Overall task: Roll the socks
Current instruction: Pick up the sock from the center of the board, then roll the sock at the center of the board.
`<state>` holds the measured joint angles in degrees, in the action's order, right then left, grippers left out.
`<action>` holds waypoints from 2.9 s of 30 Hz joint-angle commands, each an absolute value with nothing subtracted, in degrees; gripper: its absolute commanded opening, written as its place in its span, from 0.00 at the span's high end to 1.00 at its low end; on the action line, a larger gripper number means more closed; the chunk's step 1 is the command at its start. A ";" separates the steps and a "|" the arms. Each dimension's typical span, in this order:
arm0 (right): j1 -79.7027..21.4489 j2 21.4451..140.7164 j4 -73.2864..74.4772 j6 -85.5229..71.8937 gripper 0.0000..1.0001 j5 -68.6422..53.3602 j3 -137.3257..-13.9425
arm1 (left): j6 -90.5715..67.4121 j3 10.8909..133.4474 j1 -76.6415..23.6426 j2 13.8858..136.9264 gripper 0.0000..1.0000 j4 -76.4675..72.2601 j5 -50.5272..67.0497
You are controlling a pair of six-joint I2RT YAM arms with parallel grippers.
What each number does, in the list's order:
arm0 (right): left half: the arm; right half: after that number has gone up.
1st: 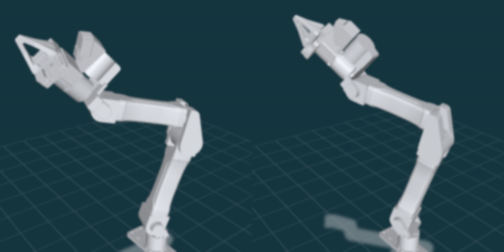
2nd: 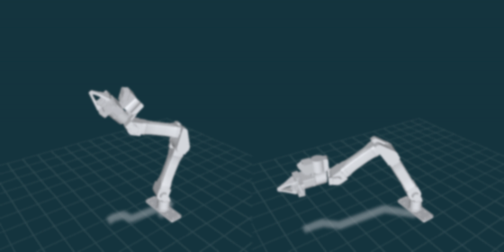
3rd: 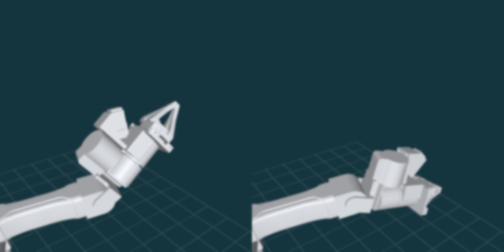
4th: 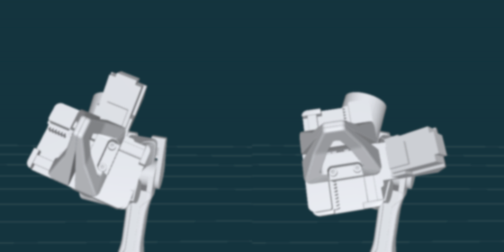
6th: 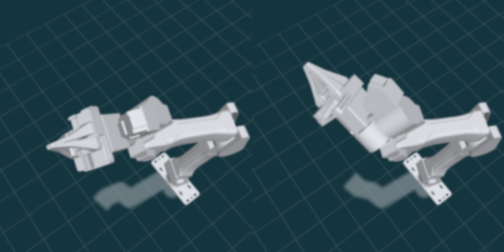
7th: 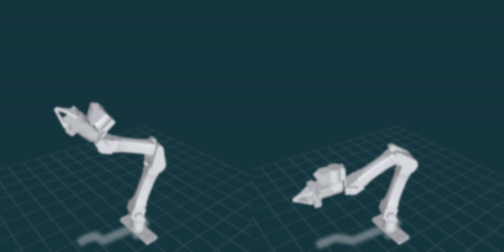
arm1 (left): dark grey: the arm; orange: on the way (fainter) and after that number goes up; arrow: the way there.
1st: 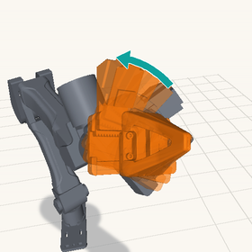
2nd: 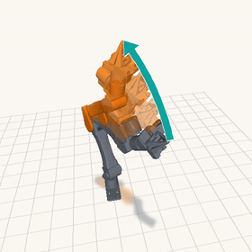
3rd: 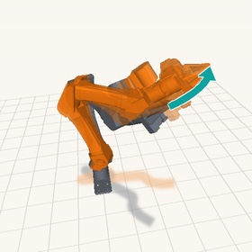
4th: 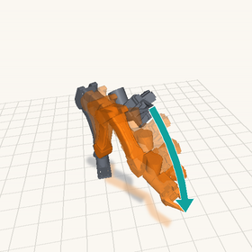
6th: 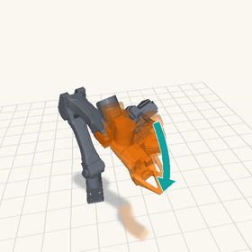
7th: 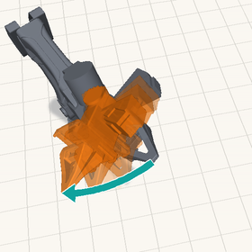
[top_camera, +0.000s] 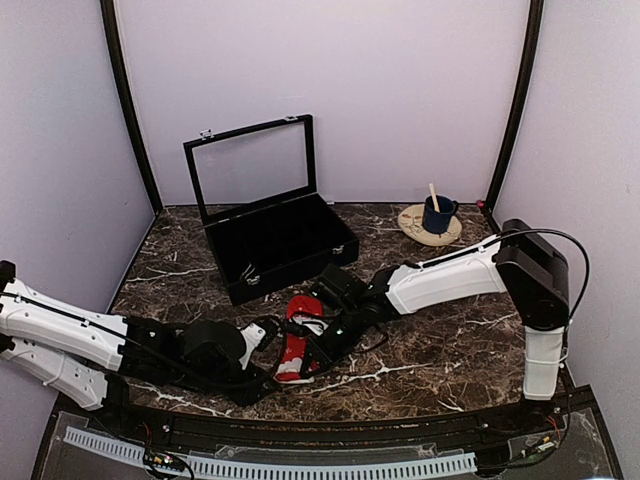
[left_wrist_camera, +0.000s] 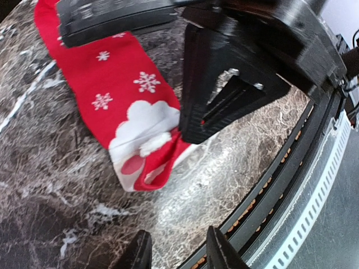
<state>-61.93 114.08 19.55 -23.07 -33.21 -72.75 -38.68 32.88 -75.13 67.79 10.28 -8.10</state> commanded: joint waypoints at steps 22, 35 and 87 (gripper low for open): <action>-58.89 113.37 19.94 -25.87 1.00 -42.80 -71.46 | -26.32 43.15 -80.51 83.20 0.63 13.22 -18.04; -56.85 113.03 17.09 -29.53 1.00 -48.79 -69.90 | -19.43 45.04 -80.77 86.73 0.62 12.40 -22.44; -53.66 115.88 19.21 -29.20 1.00 -54.17 -68.59 | -5.56 48.83 -80.77 95.85 1.00 10.32 -22.27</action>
<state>-54.28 114.87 18.15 -30.50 -55.35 -68.97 -6.35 47.88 -80.53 96.01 9.91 -24.43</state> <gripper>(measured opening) 0.013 0.031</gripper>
